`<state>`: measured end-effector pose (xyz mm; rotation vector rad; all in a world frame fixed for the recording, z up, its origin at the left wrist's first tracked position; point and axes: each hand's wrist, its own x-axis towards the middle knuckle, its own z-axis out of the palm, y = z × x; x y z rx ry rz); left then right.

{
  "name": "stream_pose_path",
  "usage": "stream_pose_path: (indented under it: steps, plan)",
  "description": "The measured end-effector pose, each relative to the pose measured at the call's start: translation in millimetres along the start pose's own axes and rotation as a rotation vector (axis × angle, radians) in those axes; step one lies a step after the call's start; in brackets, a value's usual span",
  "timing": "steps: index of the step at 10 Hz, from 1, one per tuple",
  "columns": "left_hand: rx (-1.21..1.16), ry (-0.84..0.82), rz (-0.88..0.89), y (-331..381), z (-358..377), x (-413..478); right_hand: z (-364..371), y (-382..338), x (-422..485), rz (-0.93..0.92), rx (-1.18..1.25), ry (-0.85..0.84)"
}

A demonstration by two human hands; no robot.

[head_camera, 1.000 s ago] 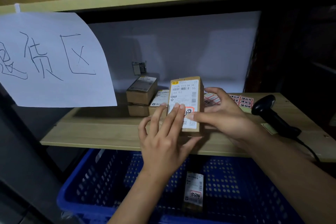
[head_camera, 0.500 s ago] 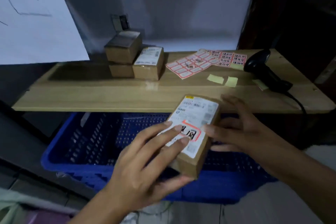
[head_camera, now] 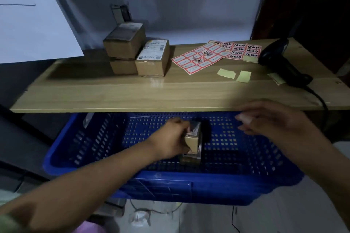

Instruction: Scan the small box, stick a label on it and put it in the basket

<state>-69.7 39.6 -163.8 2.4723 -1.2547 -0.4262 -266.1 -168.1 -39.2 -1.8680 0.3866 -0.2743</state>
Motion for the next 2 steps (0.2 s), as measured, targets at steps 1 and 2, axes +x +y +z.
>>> stream_pose_path:
  steps: [1,2]
  plan:
    - [0.212,-0.147,-0.005,0,15,27,-9,-20,-17,-0.117,0.075,0.035]
    - [0.371,-0.312,-0.017,6,27,39,-20,-28,-17,-0.15,0.028,0.129]
